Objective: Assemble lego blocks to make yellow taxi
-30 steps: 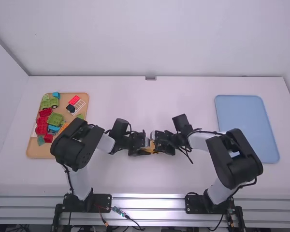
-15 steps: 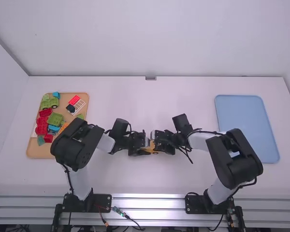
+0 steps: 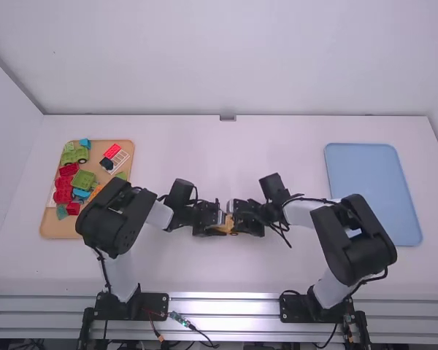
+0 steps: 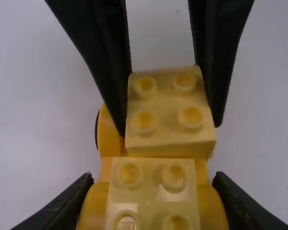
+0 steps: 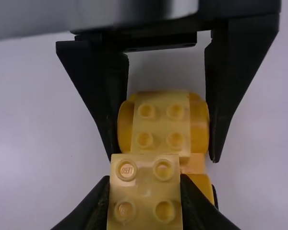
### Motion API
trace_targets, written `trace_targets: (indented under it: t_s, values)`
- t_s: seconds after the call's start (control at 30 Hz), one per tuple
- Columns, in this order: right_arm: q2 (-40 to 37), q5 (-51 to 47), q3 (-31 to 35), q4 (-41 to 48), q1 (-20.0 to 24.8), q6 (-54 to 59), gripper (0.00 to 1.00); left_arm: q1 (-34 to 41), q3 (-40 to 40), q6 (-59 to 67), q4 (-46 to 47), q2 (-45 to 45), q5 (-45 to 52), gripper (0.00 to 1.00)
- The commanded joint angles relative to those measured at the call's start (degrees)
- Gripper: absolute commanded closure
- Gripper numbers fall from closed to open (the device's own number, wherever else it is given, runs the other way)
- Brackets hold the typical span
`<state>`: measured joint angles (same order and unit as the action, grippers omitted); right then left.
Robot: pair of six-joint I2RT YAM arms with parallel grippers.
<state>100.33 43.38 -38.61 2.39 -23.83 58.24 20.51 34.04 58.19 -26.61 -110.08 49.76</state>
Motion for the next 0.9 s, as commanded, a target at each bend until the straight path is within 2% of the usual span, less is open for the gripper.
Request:
trace_targets:
  t_s: [0.0,0.4,0.57,0.87]
  values:
    - [1.5,-2.7,0.0,0.6,-0.7,0.2,0.80,0.2,-0.7,2.7,0.8,-0.8,-2.9,0.85]
    - [1.5,-4.4,0.0,-2.4,-0.5,-4.2,0.82,0.7,-0.7,2.5,-0.3,-0.8,-1.2,0.84]
    - [1.5,-4.6,0.0,-5.1,-0.5,-6.6,0.87,0.7,-0.7,1.1,-0.6,-0.8,-1.2,0.84]
    - [1.5,-5.5,0.0,-4.8,-0.6,-4.2,0.91,0.6,-0.7,-1.5,-0.6,-0.8,-1.2,0.84]
